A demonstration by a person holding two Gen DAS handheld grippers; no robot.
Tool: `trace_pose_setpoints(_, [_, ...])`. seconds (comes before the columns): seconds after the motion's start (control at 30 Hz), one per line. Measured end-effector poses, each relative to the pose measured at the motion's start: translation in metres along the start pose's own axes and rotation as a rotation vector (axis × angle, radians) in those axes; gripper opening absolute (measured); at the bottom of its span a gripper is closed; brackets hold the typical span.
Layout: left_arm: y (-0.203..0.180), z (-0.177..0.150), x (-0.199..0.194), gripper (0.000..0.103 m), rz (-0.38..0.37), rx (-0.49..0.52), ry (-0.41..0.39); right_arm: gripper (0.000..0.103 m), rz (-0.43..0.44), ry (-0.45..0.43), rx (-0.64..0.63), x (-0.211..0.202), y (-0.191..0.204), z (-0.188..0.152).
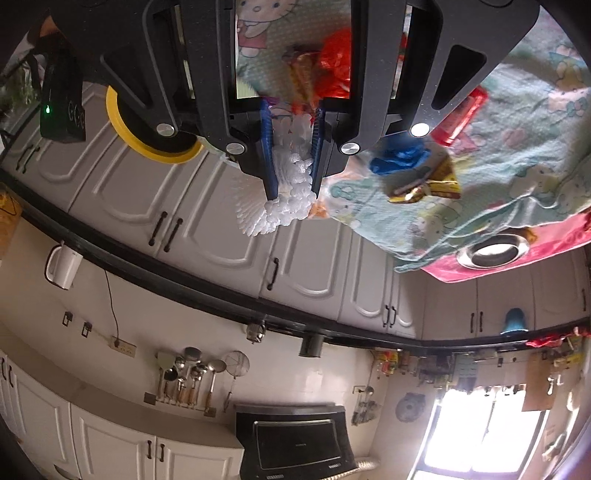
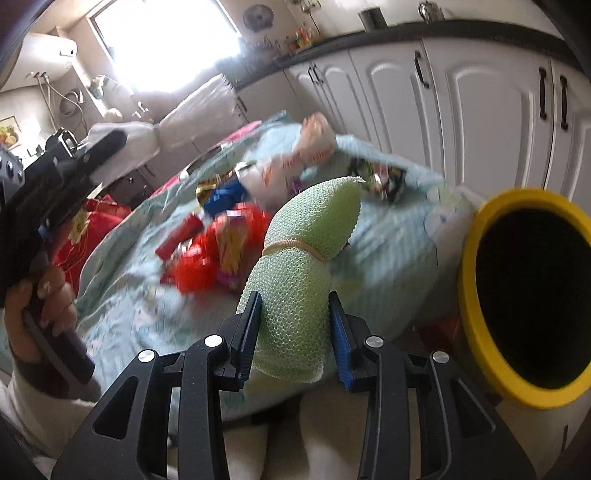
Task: Collect trash
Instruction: 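Carry the scrubber to the bin with the right gripper while the left gripper grasps a white plastic bundle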
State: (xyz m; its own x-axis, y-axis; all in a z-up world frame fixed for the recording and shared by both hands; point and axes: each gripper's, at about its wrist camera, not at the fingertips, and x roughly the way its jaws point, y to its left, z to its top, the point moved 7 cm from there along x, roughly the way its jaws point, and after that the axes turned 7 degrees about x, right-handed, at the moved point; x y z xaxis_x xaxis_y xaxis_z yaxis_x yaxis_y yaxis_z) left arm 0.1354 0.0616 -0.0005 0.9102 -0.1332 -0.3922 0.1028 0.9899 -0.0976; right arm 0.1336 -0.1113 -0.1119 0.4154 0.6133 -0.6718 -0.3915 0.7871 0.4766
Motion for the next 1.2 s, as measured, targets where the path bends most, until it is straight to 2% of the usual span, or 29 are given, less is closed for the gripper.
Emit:
trace_pose_setpoints(0.1, [-0.011,-0.005,0.009,0.011,-0.014,0.009,0.017,0.034,-0.012,0.05,0.014,-0.004,-0.011,-0.015])
trace_pose_setpoints(0.23, [-0.023,-0.011,0.017,0.011,-0.035,0.015,0.037,0.034,-0.032,0.056,0.025,-0.015,-0.026,-0.022])
trace_pose_setpoints(0.53, [-0.07,-0.018,0.041,0.011,-0.103,0.058,0.068,0.034,-0.101,-0.095,0.079,-0.067,-0.068,-0.001])
trace_pose_setpoints(0.83, [-0.131,-0.026,0.076,0.011,-0.187,0.119,0.114,0.034,-0.244,-0.24,0.168,-0.107,-0.138,0.02])
trace_pose_setpoints(1.2, [-0.189,-0.051,0.117,0.012,-0.25,0.199,0.195,0.035,-0.435,-0.324,0.198,-0.131,-0.202,0.025])
